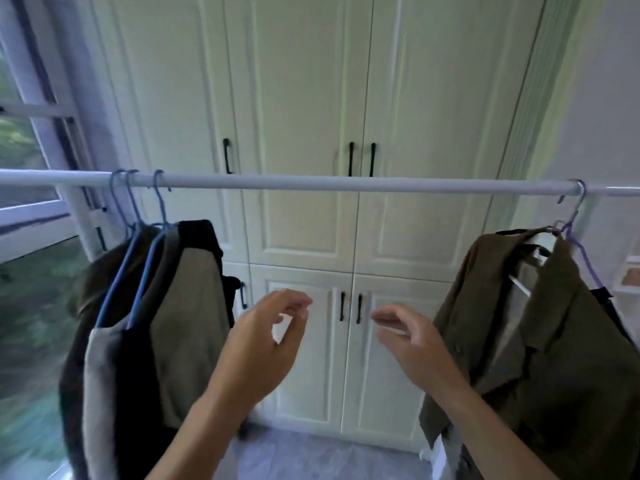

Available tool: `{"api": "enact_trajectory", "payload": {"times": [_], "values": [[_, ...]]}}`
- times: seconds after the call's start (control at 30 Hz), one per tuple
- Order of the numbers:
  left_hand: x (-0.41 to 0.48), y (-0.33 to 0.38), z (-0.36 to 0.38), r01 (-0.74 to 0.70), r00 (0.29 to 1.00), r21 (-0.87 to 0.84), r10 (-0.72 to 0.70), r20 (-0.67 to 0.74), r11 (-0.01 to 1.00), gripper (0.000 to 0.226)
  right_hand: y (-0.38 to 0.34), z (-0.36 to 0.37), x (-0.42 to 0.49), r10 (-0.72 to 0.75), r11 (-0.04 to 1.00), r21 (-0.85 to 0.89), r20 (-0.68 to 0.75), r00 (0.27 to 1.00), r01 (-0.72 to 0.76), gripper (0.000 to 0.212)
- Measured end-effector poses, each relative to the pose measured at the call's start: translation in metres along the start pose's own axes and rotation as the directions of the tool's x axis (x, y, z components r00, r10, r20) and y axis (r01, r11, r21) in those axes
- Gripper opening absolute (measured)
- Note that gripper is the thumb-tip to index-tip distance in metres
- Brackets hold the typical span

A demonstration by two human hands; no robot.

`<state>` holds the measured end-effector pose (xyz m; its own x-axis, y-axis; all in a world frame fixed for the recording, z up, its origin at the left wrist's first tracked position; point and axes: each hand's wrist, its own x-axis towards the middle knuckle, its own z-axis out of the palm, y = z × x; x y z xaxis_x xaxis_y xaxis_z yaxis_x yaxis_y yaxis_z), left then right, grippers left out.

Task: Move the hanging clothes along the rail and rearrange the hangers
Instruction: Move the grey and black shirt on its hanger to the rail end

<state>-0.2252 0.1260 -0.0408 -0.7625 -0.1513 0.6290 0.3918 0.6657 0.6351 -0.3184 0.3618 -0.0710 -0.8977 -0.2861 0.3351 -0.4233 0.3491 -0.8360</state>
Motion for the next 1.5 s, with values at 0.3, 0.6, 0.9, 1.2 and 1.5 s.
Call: {"api": "enact_trajectory", "payload": {"times": [0.3,0.6,0.9,1.2,1.5], "values": [[-0.052,-0.026,-0.123,0.012,0.935,0.222,0.067,-0.348,0.975,0.015,-0.049,0.117,0.008,-0.045,0.988,0.154,0.209,0.977,0.012,0.016],[-0.071,-0.090,-0.175,0.190,0.900,0.369,-0.011,-0.436,0.910,0.018,-0.126,0.206,0.011,-0.154,0.967,0.241,0.287,0.945,0.084,0.022],[-0.067,-0.114,-0.188,0.145,0.947,0.303,-0.043,-0.318,0.942,0.023,-0.177,0.270,0.022,-0.144,0.930,0.360,0.181,0.973,0.070,0.019],[-0.068,-0.108,-0.182,0.141,0.965,0.284,-0.067,-0.255,0.948,0.024,-0.173,0.270,0.021,-0.027,0.847,0.531,0.073,0.997,-0.016,0.028],[-0.060,-0.097,-0.173,0.251,0.929,0.463,-0.076,-0.363,0.850,0.029,-0.146,0.173,0.031,-0.173,0.883,0.460,0.136,0.976,0.092,0.030]]}}
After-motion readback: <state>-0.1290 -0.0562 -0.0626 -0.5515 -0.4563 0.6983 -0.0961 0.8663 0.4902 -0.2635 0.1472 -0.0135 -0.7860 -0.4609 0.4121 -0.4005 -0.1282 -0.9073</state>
